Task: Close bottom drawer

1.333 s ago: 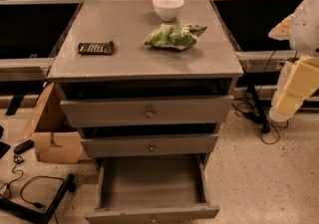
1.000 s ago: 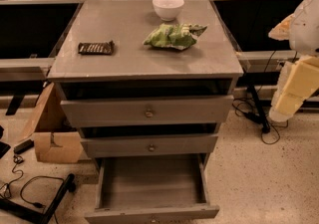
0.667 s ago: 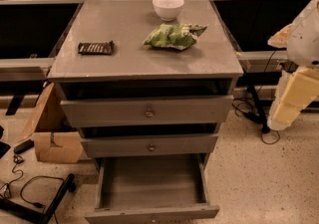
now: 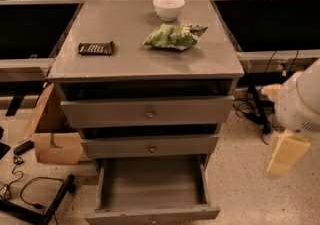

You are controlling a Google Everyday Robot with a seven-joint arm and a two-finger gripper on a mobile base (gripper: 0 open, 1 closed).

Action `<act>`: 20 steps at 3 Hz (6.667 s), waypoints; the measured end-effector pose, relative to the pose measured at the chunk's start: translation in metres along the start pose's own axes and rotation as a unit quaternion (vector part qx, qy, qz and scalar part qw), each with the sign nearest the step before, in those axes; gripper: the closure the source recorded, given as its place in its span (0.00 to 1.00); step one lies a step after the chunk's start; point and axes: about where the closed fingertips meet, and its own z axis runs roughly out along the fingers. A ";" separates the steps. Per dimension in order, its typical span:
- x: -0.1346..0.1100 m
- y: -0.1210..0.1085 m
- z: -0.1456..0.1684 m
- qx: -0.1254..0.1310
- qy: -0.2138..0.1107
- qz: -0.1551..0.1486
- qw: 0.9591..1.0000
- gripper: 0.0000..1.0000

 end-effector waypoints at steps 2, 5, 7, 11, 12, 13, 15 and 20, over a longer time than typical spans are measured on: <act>0.052 0.066 0.121 -0.034 0.043 0.027 0.998 0.00; 0.056 0.084 0.173 -0.059 0.030 0.051 0.996 0.00; 0.041 0.105 0.282 -0.056 -0.010 0.042 0.998 0.00; 0.047 0.127 0.452 -0.123 -0.076 0.097 0.985 0.00; 0.057 0.141 0.458 -0.157 -0.062 0.093 0.981 0.03; 0.065 0.139 0.514 -0.150 -0.081 0.113 0.979 0.26; 0.083 0.182 0.627 -0.144 -0.136 0.111 0.974 0.73; 0.035 0.187 0.727 -0.104 -0.291 0.102 0.946 1.00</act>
Offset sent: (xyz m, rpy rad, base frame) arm -0.0566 -0.0314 -0.2193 -0.0665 0.1009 -0.0928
